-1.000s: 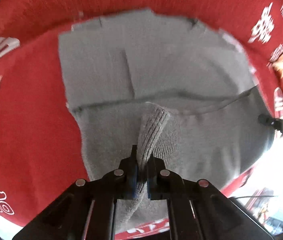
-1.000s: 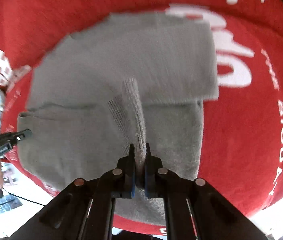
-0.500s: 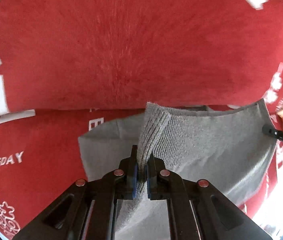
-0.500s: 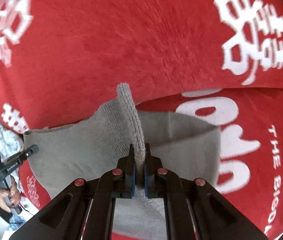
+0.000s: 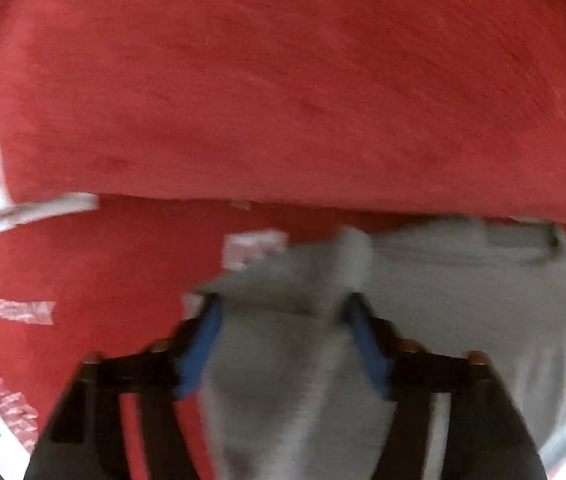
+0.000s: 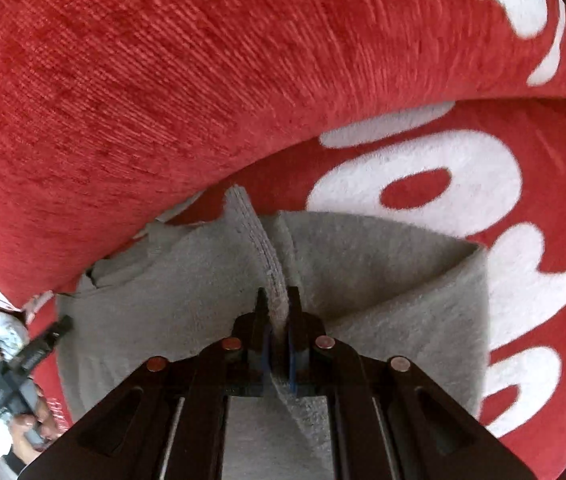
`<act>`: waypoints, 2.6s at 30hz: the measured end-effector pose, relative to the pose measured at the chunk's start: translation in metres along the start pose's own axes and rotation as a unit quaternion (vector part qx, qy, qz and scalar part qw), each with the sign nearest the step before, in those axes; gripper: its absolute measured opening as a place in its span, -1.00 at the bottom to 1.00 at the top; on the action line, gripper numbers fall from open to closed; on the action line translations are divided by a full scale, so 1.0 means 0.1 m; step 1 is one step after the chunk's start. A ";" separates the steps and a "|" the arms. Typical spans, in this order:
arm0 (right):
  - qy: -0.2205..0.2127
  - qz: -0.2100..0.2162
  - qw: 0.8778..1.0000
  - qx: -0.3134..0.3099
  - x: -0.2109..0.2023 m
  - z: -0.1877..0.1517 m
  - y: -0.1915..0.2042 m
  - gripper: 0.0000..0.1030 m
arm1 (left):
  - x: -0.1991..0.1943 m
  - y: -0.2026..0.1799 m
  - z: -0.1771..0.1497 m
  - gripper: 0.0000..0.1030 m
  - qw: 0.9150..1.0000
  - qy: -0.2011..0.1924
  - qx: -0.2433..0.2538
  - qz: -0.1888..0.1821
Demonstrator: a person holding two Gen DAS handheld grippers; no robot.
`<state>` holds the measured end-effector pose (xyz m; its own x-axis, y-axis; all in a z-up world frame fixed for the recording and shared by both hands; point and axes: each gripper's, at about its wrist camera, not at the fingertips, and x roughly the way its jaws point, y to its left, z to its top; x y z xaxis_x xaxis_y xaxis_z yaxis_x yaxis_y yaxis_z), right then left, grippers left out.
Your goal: Fold small clothes
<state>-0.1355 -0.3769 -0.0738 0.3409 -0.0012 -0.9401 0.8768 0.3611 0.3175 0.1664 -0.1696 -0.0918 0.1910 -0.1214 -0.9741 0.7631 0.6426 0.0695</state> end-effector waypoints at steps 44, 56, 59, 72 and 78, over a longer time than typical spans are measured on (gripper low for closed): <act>0.043 0.009 0.979 0.201 -0.82 -1.91 -1.22 -0.71 | -0.57 0.34 -1.68 -0.35 0.990 0.111 -0.037 -0.079; -0.019 0.056 0.990 0.124 -0.84 -1.30 -0.52 -0.71 | -0.82 0.04 -0.93 -0.35 0.992 0.039 0.016 -0.115; -0.015 0.075 0.988 0.131 -0.58 -1.11 -0.37 -0.71 | -0.65 -0.17 -0.68 -0.35 0.992 0.034 0.031 -0.115; 0.003 0.058 0.981 0.184 -0.41 -1.17 -0.68 -0.72 | -0.23 -0.19 -0.63 -0.35 0.991 0.071 0.053 -0.099; -0.010 0.061 0.981 0.185 -0.66 -1.25 -0.65 -0.59 | -0.35 -0.11 -0.69 -0.34 0.991 0.079 0.054 -0.091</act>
<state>-0.2574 -0.2840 -0.0482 0.4542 0.0024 -0.8909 0.8909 -0.0027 0.4542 0.1089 -0.1199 -0.0728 -0.0479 -0.1023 -0.9936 0.8388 0.5360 -0.0957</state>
